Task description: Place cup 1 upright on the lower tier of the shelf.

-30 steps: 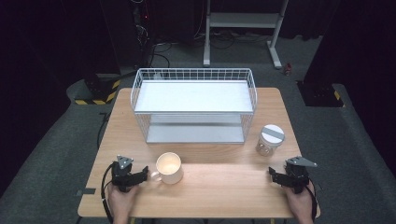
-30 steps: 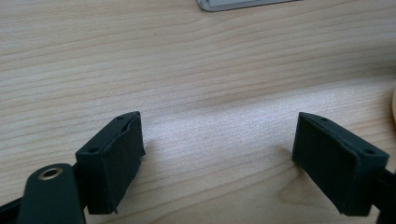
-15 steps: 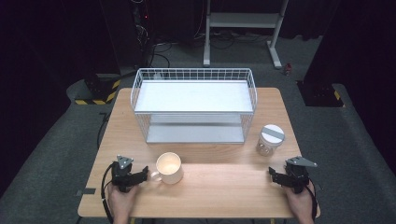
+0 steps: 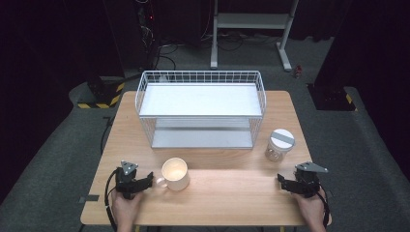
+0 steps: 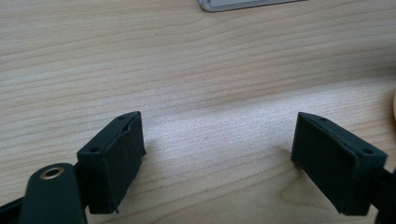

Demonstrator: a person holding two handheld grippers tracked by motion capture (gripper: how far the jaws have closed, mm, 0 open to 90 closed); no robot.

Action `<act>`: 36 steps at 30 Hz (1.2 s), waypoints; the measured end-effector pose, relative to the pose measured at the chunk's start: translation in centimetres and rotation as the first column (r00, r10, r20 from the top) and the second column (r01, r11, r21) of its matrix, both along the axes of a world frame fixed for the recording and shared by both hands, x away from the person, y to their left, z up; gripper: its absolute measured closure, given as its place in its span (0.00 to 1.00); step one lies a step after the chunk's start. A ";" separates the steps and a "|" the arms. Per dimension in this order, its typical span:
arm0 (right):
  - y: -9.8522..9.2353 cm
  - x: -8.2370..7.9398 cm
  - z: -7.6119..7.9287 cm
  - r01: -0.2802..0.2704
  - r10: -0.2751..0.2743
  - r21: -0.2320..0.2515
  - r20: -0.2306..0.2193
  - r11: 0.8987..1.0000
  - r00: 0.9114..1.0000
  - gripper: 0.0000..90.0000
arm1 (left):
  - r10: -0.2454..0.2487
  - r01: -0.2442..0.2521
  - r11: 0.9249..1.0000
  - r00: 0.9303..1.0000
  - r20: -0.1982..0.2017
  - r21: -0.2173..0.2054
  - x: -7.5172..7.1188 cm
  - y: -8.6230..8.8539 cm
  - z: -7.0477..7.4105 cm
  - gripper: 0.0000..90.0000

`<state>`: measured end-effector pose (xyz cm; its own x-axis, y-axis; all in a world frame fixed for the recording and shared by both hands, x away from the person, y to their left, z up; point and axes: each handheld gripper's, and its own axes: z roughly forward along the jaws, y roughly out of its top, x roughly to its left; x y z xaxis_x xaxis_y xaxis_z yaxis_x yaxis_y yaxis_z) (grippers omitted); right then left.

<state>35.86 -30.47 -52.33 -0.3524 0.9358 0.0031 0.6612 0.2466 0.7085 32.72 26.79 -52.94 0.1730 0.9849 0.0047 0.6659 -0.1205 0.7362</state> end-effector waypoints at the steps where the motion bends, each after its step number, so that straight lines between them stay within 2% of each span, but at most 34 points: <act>1: 0.0 0.0 0.0 -0.002 0.002 0.004 -0.001 1.000 1.000 0.16 | 0.000 0.000 1.000 1.000 0.000 0.000 0.0 0.0 0.0 0.19; 4: 0.0 0.0 0.0 0.003 -0.003 0.016 0.002 1.000 1.000 0.16 | 0.000 0.000 1.000 1.000 0.000 0.000 0.0 0.0 0.0 0.19; 6: -0.1 -0.1 0.1 0.010 -0.012 0.039 0.030 0.999 0.999 0.15 | 0.000 0.000 1.000 1.000 0.000 0.001 0.0 0.0 0.0 0.19; 9: 0.0 -0.3 0.3 0.012 -0.015 0.053 0.047 0.999 0.999 0.15 | 0.000 0.000 1.000 1.000 0.000 0.001 0.0 0.0 0.0 0.19; 12: 0.1 -0.4 0.4 0.002 -0.005 0.041 0.069 0.999 0.998 0.14 | 0.000 0.000 1.000 1.000 0.001 0.002 0.0 0.0 0.0 0.19; 16: 0.4 -0.2 0.6 0.009 -0.013 0.059 0.075 0.998 0.997 0.14 | -0.002 0.002 1.000 1.000 -0.003 0.002 0.0 0.0 0.0 0.19; 20: 0.2 -0.1 0.7 0.004 -0.012 0.100 0.075 0.995 0.997 0.13 | 0.000 0.000 1.000 1.000 -0.003 0.002 0.0 0.0 0.0 0.19; 25: -0.4 0.0 1.4 0.013 -0.029 0.143 0.116 0.990 0.993 0.12 | 0.000 0.000 1.000 1.000 -0.003 0.002 0.0 0.0 0.0 0.19; 32: -0.3 0.6 1.9 0.009 -0.031 0.148 0.147 0.989 0.989 0.11 | 0.001 -0.001 1.000 1.000 -0.001 0.002 0.0 0.0 0.0 0.19; 36: -0.3 0.8 2.0 0.014 -0.036 0.145 0.150 0.989 0.988 0.11 | 0.002 -0.002 1.000 1.000 0.001 -0.002 0.0 0.0 0.0 0.19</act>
